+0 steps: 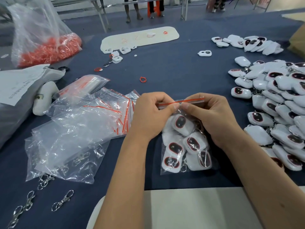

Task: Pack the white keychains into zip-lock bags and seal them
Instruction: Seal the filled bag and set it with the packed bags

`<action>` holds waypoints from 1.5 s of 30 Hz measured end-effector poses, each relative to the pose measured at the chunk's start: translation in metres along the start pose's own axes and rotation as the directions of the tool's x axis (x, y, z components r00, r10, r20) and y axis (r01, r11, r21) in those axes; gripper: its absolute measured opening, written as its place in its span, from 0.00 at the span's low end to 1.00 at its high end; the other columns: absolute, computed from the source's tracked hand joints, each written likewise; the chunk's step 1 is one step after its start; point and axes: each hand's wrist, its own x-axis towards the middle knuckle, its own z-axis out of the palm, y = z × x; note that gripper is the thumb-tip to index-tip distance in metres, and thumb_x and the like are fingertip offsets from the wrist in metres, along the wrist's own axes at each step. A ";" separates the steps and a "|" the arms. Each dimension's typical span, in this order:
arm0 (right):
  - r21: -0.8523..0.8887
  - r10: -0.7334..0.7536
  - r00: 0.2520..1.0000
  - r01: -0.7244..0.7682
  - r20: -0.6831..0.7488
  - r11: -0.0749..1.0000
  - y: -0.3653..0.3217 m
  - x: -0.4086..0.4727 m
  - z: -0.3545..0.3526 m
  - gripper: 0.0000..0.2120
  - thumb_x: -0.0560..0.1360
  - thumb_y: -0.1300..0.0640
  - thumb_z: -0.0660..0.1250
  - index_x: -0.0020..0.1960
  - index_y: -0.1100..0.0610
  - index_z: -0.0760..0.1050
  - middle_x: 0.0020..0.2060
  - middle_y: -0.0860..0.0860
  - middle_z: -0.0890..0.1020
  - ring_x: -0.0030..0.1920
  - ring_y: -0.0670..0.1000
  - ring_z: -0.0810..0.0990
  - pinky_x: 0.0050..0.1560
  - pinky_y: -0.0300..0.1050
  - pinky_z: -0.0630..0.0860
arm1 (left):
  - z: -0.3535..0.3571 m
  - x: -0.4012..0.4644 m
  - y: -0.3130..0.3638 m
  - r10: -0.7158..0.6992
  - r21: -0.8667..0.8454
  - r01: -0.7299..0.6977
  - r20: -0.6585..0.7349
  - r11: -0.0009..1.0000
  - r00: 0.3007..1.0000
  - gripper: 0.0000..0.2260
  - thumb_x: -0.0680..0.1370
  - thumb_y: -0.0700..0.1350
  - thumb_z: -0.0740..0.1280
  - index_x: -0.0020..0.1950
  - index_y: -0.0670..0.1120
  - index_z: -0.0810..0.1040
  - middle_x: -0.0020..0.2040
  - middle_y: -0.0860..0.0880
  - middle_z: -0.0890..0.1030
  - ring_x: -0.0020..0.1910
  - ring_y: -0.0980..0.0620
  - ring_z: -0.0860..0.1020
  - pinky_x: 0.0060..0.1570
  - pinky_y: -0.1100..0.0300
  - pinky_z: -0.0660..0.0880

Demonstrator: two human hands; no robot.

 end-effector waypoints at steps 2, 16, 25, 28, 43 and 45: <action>-0.028 -0.003 1.000 0.003 -0.001 1.000 0.000 0.000 -0.001 0.01 0.76 0.64 0.76 0.47 0.60 0.86 0.41 0.57 0.88 0.41 0.52 0.87 0.42 0.42 0.82 | -0.001 0.000 0.001 0.023 0.014 -0.023 0.023 1.000 0.999 0.05 0.76 0.38 0.75 0.42 0.45 0.84 0.38 0.53 0.85 0.41 0.57 0.83 0.45 0.59 0.80; -0.219 -0.091 0.990 0.065 -0.108 0.973 0.007 0.002 0.003 0.04 0.77 0.58 0.76 0.43 0.52 0.87 0.37 0.47 0.88 0.38 0.43 0.86 0.38 0.35 0.79 | 0.004 -0.001 0.004 0.056 0.146 -0.051 -0.031 0.988 0.998 0.05 0.77 0.38 0.72 0.41 0.44 0.83 0.39 0.52 0.83 0.42 0.53 0.81 0.47 0.53 0.78; 0.092 -0.005 0.989 0.019 -0.146 0.996 0.004 0.003 0.000 0.06 0.77 0.56 0.74 0.42 0.56 0.84 0.39 0.54 0.86 0.39 0.50 0.83 0.46 0.46 0.81 | -0.003 0.002 0.003 -0.067 -0.206 0.008 -0.282 0.978 0.957 0.07 0.73 0.38 0.77 0.43 0.49 0.84 0.32 0.49 0.84 0.32 0.50 0.83 0.40 0.53 0.81; -0.075 -0.028 0.999 0.029 0.018 0.997 0.004 0.003 0.000 0.11 0.75 0.44 0.74 0.48 0.51 0.85 0.43 0.49 0.88 0.41 0.46 0.83 0.46 0.40 0.79 | -0.003 0.001 0.007 -0.103 -0.328 -0.028 -0.376 0.944 0.921 0.06 0.73 0.38 0.78 0.45 0.47 0.83 0.33 0.45 0.84 0.32 0.49 0.83 0.39 0.54 0.80; 0.146 0.121 0.978 -0.096 -0.171 0.985 0.004 0.010 0.029 0.05 0.74 0.57 0.79 0.47 0.58 0.85 0.44 0.58 0.89 0.44 0.58 0.89 0.44 0.57 0.87 | -0.023 0.007 0.011 -0.440 -0.495 0.199 -0.438 0.846 0.784 0.10 0.81 0.52 0.71 0.45 0.47 0.79 0.42 0.47 0.87 0.38 0.49 0.84 0.45 0.50 0.82; 0.238 0.203 0.954 -0.149 -0.223 0.960 0.002 0.024 0.048 0.05 0.77 0.59 0.77 0.47 0.60 0.84 0.46 0.60 0.88 0.46 0.60 0.89 0.49 0.62 0.86 | -0.026 0.007 0.011 -0.405 -0.387 0.204 -0.559 0.899 0.724 0.11 0.81 0.53 0.69 0.44 0.47 0.80 0.42 0.49 0.86 0.42 0.49 0.84 0.49 0.48 0.81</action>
